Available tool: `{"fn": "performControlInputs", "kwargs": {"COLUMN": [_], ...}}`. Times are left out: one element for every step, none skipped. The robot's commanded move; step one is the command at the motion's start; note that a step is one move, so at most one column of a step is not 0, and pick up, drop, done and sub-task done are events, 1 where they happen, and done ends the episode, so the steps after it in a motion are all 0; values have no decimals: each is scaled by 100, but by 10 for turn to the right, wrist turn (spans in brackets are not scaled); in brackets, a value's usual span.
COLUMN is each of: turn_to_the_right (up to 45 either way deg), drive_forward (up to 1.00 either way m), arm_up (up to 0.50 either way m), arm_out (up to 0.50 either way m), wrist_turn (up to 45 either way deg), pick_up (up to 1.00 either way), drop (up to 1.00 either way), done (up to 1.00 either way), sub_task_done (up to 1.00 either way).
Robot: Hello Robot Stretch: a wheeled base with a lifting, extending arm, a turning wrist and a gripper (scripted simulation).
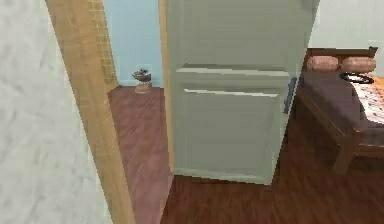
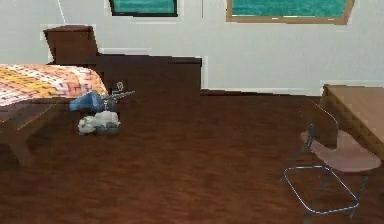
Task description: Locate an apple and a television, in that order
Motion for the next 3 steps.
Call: {"fn": "performControlInputs", "kwargs": {"turn_to_the_right": [0,0,-450], "drive_forward": [65,40,0], "arm_up": [0,0,0], "arm_out": [0,0,0], "wrist_turn": [0,0,0], "pick_up": [0,0,0], "drop": [0,0,0], "done": [0,0,0], "sub_task_done": [0,0,0]}}
